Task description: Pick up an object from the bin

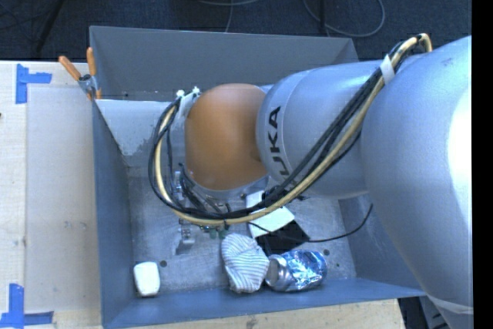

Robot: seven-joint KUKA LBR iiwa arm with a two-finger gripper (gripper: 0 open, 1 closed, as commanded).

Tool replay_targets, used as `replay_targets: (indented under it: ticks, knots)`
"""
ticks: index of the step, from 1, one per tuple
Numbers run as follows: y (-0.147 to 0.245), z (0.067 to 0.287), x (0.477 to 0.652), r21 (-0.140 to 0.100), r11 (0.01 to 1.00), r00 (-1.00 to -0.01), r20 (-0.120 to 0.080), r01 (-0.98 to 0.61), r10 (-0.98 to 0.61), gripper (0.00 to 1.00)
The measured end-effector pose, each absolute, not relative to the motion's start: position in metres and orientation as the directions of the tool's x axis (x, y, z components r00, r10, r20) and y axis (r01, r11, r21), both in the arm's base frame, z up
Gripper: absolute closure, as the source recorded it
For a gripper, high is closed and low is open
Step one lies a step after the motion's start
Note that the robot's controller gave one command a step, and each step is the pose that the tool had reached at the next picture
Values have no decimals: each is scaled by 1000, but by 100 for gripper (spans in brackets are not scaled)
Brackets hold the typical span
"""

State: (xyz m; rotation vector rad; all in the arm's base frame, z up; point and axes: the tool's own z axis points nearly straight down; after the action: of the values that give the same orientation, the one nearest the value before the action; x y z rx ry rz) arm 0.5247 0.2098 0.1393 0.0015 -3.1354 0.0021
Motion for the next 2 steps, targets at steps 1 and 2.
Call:
replay_targets:
  ticks: [1, 2]
  knots:
    - [209, 141, 526, 0, 1000, -1000, 2, 1, 1, 0]
    - [205, 146, 542, 0, 993, -993, 6, -122, -122, 0]
